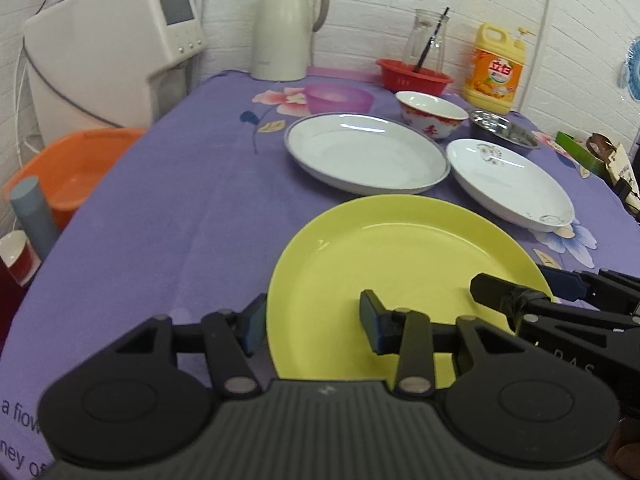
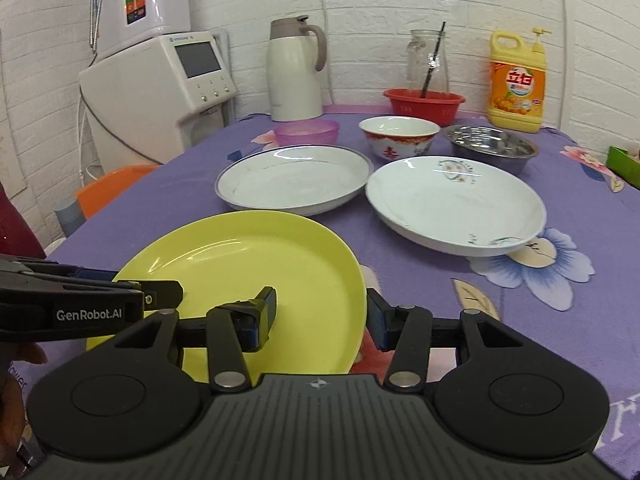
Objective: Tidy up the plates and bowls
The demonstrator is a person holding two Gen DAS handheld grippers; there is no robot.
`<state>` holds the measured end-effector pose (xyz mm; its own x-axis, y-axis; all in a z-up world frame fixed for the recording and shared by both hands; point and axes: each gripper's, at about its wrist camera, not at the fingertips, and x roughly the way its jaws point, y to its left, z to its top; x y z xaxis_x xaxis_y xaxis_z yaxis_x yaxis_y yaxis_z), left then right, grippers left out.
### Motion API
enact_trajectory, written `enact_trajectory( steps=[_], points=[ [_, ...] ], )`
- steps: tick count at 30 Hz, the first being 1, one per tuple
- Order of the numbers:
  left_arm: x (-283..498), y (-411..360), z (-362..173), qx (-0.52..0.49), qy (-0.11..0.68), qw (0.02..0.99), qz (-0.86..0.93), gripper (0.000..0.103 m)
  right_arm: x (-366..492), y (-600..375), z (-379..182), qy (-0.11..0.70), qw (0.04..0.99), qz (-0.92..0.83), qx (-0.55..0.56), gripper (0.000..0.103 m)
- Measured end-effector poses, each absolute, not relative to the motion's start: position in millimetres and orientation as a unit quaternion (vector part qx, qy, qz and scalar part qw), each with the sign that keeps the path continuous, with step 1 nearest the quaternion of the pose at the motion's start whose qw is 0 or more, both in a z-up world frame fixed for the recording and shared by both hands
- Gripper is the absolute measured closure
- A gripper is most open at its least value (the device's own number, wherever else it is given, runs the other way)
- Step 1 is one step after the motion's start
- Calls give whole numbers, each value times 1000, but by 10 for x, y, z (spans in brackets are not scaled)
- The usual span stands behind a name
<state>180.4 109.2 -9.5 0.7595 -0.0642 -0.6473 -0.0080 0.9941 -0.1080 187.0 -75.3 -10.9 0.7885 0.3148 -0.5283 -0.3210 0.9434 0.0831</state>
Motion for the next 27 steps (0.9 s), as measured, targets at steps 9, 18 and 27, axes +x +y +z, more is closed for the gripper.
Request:
enact_trajectory(
  steps=[9,18,27],
  points=[
    [1977,1081,-213,-42,340,939,-21,64,2038,-693,-239,303,940,153,-25,17],
    [1978,1288,-29,-57,304,951,-11,19,2044,-988,-66,288,943,166,27,10],
    [2236,1539,257,-69,270,960,27,10,2239,-1085,107,269,949,165,16,0]
  ],
)
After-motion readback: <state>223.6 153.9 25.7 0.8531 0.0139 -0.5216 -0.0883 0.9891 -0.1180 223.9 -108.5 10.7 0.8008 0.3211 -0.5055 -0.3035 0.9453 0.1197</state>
